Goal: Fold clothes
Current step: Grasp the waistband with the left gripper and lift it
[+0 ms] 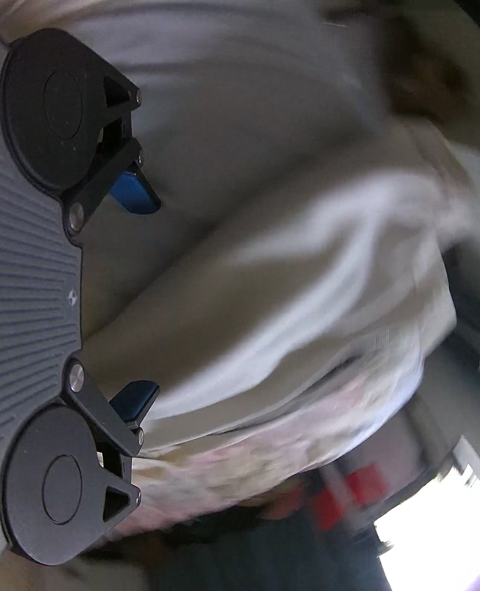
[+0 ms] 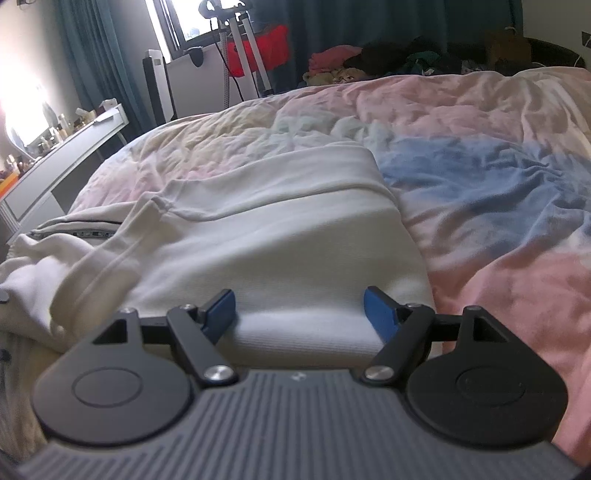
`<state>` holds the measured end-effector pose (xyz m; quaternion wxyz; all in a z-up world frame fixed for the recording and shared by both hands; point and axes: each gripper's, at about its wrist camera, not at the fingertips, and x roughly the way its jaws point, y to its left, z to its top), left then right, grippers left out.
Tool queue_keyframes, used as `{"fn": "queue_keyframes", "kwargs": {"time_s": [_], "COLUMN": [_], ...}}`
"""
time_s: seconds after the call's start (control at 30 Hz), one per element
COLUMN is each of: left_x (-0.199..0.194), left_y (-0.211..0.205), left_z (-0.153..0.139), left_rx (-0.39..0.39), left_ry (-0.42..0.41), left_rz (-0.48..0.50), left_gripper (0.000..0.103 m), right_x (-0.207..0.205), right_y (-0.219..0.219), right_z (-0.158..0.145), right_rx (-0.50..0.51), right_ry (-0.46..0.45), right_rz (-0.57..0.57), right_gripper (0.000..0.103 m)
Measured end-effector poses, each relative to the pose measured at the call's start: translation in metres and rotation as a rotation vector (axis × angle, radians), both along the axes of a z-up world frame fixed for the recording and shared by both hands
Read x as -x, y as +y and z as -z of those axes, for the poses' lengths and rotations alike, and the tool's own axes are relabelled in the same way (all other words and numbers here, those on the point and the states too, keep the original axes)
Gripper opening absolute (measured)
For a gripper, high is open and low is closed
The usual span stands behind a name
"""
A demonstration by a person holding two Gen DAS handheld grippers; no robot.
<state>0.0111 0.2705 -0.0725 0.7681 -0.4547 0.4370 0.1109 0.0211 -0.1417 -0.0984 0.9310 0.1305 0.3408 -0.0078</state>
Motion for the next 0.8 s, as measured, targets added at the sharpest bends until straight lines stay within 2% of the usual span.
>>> {"fn": "queue_keyframes", "kwargs": {"time_s": [0.1, 0.2, 0.3, 0.37, 0.4, 0.47, 0.5, 0.6, 0.7, 0.77, 0.8], "left_x": [-0.003, -0.008, -0.015, -0.023, -0.026, -0.032, -0.035, -0.041, -0.047, -0.052, -0.055], "left_y": [0.022, 0.036, 0.048, 0.054, 0.057, 0.065, 0.068, 0.078, 0.075, 0.058, 0.045], "left_z": [0.011, 0.009, 0.003, 0.001, 0.001, 0.004, 0.005, 0.005, -0.002, -0.018, -0.03], "left_rx": [0.105, 0.077, -0.008, -0.105, -0.129, -0.161, -0.176, -0.2, -0.263, -0.378, -0.452], "left_ry": [-0.052, -0.1, -0.159, -0.168, -0.164, -0.152, -0.146, -0.147, -0.162, -0.168, -0.184], "left_rz": [-0.11, -0.183, -0.25, -0.251, -0.262, -0.291, -0.306, -0.325, -0.312, -0.286, -0.267], "left_gripper": [0.097, 0.093, 0.087, 0.083, 0.08, 0.069, 0.067, 0.055, 0.044, 0.033, 0.031], "right_x": [0.0, 0.0, 0.0, 0.002, 0.005, 0.008, 0.008, 0.007, 0.003, 0.003, 0.003], "right_y": [0.0, 0.001, 0.002, 0.003, 0.003, 0.005, 0.007, 0.016, 0.022, 0.023, 0.023], "right_z": [0.0, 0.0, -0.001, -0.004, -0.006, -0.01, -0.011, -0.008, 0.001, 0.001, 0.001], "right_rx": [-0.003, 0.006, 0.008, 0.001, -0.008, -0.025, -0.023, 0.016, 0.059, 0.057, 0.052], "right_ry": [0.0, 0.002, -0.003, -0.03, -0.052, -0.084, -0.091, -0.073, -0.041, -0.039, -0.038], "right_rz": [0.003, 0.005, 0.014, 0.015, 0.005, -0.022, -0.037, -0.075, -0.089, -0.085, -0.081], "right_gripper": [0.078, 0.078, 0.078, 0.079, 0.079, 0.079, 0.079, 0.078, 0.078, 0.078, 0.078]}}
